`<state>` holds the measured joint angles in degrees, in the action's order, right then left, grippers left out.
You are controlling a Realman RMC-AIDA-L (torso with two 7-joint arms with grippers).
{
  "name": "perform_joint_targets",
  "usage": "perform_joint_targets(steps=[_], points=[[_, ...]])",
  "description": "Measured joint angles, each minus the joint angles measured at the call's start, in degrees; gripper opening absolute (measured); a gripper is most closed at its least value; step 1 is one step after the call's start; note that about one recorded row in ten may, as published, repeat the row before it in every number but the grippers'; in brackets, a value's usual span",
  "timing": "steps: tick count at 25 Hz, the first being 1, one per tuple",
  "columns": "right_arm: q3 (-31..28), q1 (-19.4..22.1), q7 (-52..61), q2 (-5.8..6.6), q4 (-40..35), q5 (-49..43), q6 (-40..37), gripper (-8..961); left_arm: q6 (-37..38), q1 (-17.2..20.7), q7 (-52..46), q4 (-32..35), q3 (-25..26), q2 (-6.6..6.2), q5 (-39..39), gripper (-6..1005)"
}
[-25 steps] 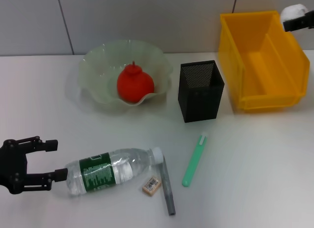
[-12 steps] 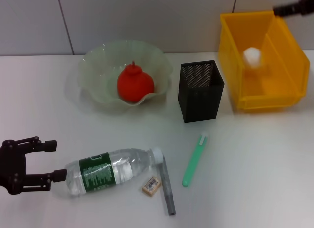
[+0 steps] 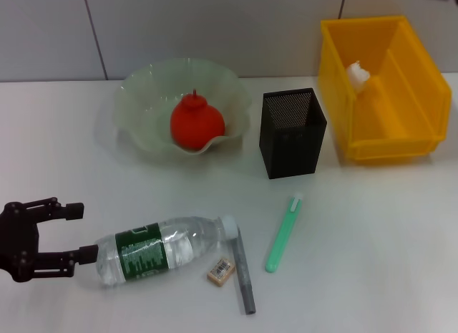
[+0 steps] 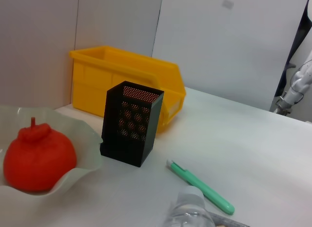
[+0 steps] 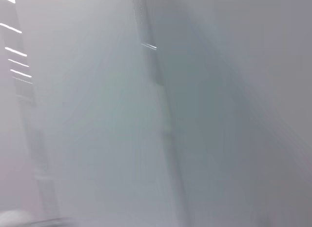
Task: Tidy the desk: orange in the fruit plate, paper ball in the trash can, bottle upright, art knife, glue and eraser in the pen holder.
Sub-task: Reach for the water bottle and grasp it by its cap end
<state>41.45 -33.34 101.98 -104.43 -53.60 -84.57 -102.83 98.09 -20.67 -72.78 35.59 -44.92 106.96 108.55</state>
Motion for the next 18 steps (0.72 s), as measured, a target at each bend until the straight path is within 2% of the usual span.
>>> perform_joint_targets(steps=[1, 2, 3, 4, 5, 6, 7, 8, 9, 10, 11, 12, 13, 14, 16, 18], points=[[1.0, -0.9, -0.9, 2.19, 4.1, -0.5, -4.8, 827, 0.1, -0.3, 0.0, 0.0, 0.0, 0.0, 0.0, 841], [1.0, -0.9, -0.9, 2.19, 4.1, -0.5, -4.8, 827, 0.1, -0.3, 0.0, 0.0, 0.0, 0.0, 0.0, 841], [2.4, -2.0, -1.4, 2.84, 5.3, -6.0, -7.5, 827, 0.1, -0.3, 0.0, 0.0, 0.0, 0.0, 0.0, 841], [2.4, -2.0, -1.4, 2.84, 5.3, -6.0, -7.5, 827, 0.2, -0.5, 0.0, 0.0, 0.0, 0.01, 0.0, 841], [3.0, -2.4, -1.4, 2.62, 4.9, -10.1, -7.9, 827, 0.2, -0.5, 0.0, 0.0, 0.0, 0.01, 0.0, 841], [3.8, -3.0, -1.4, 1.05, 3.3, -19.8, -8.5, 827, 0.2, -0.5, 0.0, 0.0, 0.0, 0.01, 0.0, 841], [3.8, -3.1, -1.9, -1.59, 0.9, -28.2, -8.1, 827, 0.2, -0.5, 0.0, 0.0, 0.0, 0.01, 0.0, 841], [3.8, -3.1, -1.9, -1.59, 0.9, -28.2, -8.1, 827, 0.2, -1.1, -0.4, 0.0, 0.0, 0.18, 0.1, 841], [3.7, -2.9, -2.6, -3.13, -0.4, -31.8, -7.8, 827, 0.2, -1.1, -0.4, 0.0, 0.0, 0.18, 0.1, 841], [3.7, -2.9, -2.6, -3.13, -0.4, -31.8, -7.8, 827, 0.2, -1.1, -0.4, 0.0, 0.0, 0.18, 0.1, 841], [3.5, -1.8, -4.4, -5.92, -3.0, -36.9, -6.4, 827, 0.3, -1.3, -0.6, 0.0, 0.0, 0.26, 0.1, 841], [3.5, -1.8, -4.4, -5.92, -3.0, -36.9, -6.4, 827, 0.3, -1.4, -0.7, 0.0, 0.0, 0.28, 0.1, 841], [3.6, -0.6, -5.6, -8.15, -5.4, -41.1, -4.2, 827, 0.3, -1.4, -0.7, 0.0, 0.0, 0.28, 0.1, 841], [3.6, -0.6, -5.6, -8.15, -5.4, -41.1, -4.2, 827, 0.3, -1.4, -0.7, 0.0, 0.0, 0.28, 0.1, 841], [3.5, 0.7, -7.6, -10.61, -7.0, -45.7, -1.8, 827, 0.3, -1.9, -1.4, 0.0, -0.1, 0.34, 0.2, 841], [3.4, 1.2, -8.6, -11.14, -7.2, -46.5, -1.5, 827, 0.3, -2.2, -2.4, 0.1, -0.1, 0.35, 0.3, 841]])
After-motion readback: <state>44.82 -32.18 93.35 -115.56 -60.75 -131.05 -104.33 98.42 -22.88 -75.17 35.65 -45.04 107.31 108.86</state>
